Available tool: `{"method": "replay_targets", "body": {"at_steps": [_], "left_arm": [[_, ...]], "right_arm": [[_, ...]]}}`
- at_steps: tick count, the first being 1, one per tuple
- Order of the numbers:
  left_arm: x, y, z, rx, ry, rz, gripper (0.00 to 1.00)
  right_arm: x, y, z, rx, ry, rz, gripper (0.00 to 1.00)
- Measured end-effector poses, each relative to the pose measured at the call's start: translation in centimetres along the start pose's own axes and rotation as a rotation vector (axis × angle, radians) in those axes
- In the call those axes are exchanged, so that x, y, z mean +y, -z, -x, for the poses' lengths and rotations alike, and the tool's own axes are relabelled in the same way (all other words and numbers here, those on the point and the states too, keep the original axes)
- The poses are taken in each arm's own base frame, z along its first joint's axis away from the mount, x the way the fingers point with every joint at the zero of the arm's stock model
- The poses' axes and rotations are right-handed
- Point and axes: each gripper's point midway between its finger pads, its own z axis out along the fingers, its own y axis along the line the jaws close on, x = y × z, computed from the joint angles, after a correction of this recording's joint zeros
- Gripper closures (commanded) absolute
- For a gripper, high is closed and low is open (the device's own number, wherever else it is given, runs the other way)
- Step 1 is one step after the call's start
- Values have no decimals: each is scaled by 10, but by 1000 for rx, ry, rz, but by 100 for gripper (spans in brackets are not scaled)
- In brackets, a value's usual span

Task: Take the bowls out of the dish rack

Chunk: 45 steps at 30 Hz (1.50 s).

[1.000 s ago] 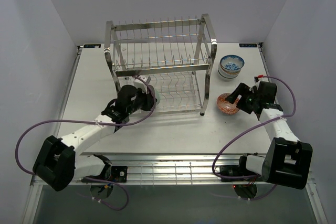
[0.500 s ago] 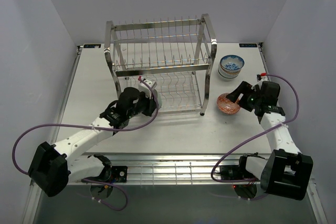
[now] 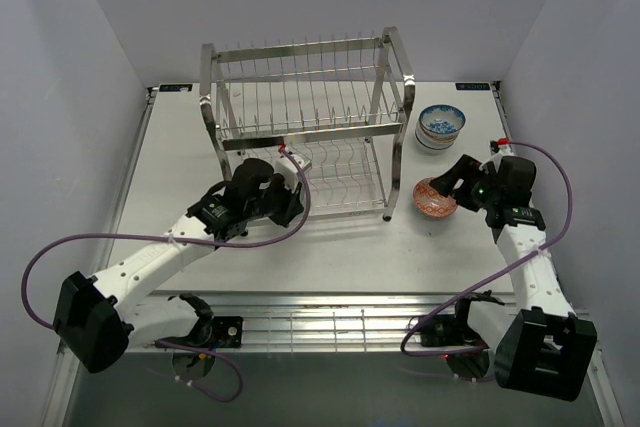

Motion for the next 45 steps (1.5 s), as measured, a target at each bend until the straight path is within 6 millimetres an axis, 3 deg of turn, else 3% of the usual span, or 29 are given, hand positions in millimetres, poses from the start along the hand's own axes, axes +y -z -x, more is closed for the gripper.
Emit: {"method": "replay_targets", "body": {"at_steps": [7, 16, 23, 29, 37, 45], "left_arm": [[-8, 6, -7, 48, -64, -44, 100], [-1, 13, -11, 25, -93, -6, 100], [-3, 29, 31, -157, -143, 17, 100], [-5, 21, 31, -139, -173, -9, 100], [-35, 19, 22, -101, -208, -144, 100], [-97, 19, 3, -30, -299, -274, 100]], "right_arm": [[24, 1, -19, 54, 44, 51, 29], [46, -2, -42, 123, 98, 97, 29], [47, -4, -46, 134, 102, 91, 30], [52, -4, -50, 145, 111, 102, 31], [71, 4, -62, 181, 144, 147, 31], [100, 23, -77, 198, 193, 223, 33]]}}
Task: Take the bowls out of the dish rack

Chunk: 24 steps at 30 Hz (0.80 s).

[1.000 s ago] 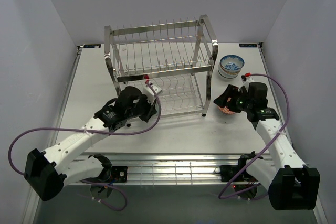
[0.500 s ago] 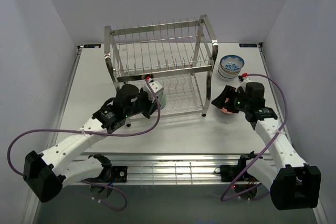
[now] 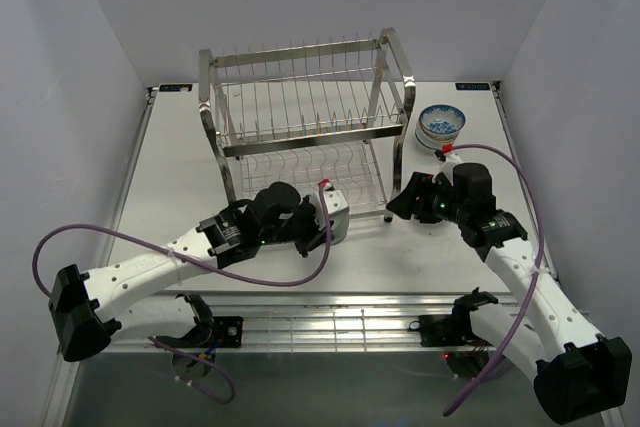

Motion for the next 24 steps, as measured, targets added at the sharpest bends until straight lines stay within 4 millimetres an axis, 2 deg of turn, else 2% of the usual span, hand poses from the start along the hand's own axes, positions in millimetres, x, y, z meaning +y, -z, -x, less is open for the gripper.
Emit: {"method": "replay_targets", "body": {"at_steps": [8, 15, 19, 24], "left_arm": [[-41, -31, 7, 81, -120, -3, 100], [-60, -56, -13, 184, -241, 36, 100], [-64, -63, -18, 218, -294, 56, 100], [-66, -65, -13, 218, -328, 71, 100]], "right_arm": [[26, 5, -15, 58, 14, 63, 31], [55, 6, -22, 115, 54, 132, 31], [61, 1, -44, 202, 79, 137, 31], [50, -4, -76, 320, 110, 55, 34]]}}
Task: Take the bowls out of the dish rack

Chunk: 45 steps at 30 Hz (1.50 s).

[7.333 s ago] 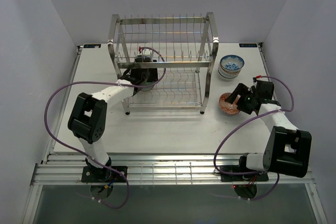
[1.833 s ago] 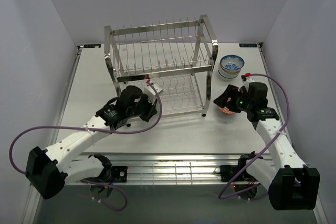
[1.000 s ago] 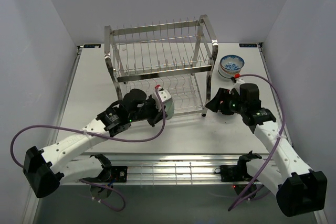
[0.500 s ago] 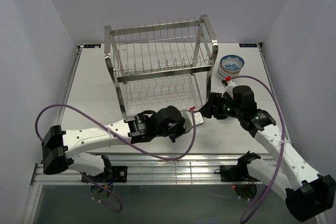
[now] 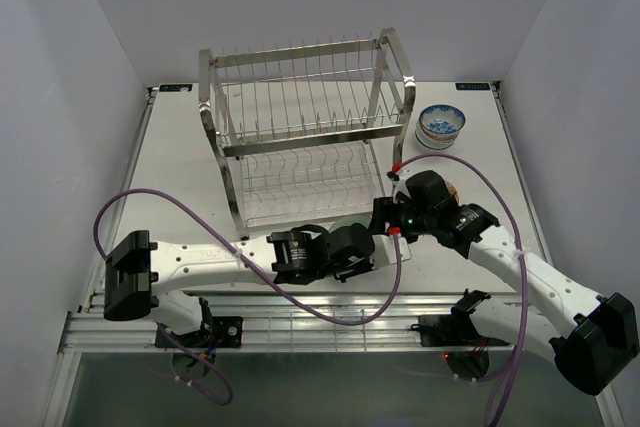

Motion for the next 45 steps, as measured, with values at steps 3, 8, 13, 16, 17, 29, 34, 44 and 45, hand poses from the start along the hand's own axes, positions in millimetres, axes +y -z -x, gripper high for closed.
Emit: {"method": "replay_targets", "body": {"at_steps": [3, 8, 13, 16, 17, 29, 34, 44, 45], "left_arm": [[2, 2, 10, -18, -11, 12, 100], [-8, -6, 14, -10, -57, 14, 100], [-11, -12, 15, -12, -69, 38, 79], [-6, -14, 13, -17, -73, 73, 43], [-3, -13, 11, -16, -76, 91, 34], [29, 41, 13, -209, 28, 217, 12], [51, 61, 1, -263, 90, 321, 11], [93, 79, -43, -224, 162, 540, 6], [95, 80, -43, -224, 165, 554, 6]], "right_arm": [[-5, -4, -10, 26, 2, -27, 52], [-13, -8, -12, 19, -5, -59, 92], [-14, -10, -6, -10, -44, -76, 92], [-17, -10, -2, -29, -49, -96, 92], [-21, -10, -2, -33, -46, -116, 92], [-91, 31, 33, -246, -189, -365, 92], [-129, 57, 37, -295, -265, -476, 92], [-195, 103, 38, -381, -430, -675, 92], [-200, 104, 38, -380, -445, -683, 92]]}}
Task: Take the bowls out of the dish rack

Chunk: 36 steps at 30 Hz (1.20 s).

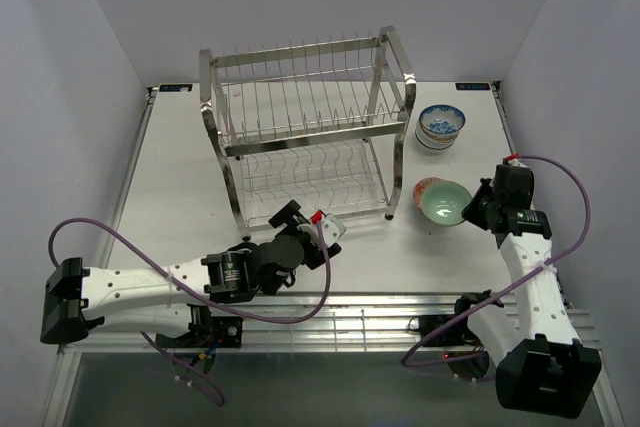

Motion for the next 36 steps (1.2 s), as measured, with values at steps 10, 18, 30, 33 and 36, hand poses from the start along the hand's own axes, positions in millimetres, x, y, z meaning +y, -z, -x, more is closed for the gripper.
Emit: {"method": "replay_targets", "body": {"at_steps": [10, 18, 30, 33, 36], "left_arm": [[1, -9, -17, 68, -66, 62, 5], [3, -9, -18, 71, -68, 74, 4], [-5, -12, -24, 90, -81, 47, 2], [-11, -16, -33, 119, -109, 39, 2], [-14, -18, -39, 139, -128, 32, 2]], "right_arm": [[4, -28, 12, 32, -54, 48, 92], [17, -44, 22, 18, -62, 106, 92], [12, -62, 13, 31, -60, 103, 88], [10, -68, 7, 50, -59, 95, 87], [9, -72, 6, 56, -55, 93, 84]]}}
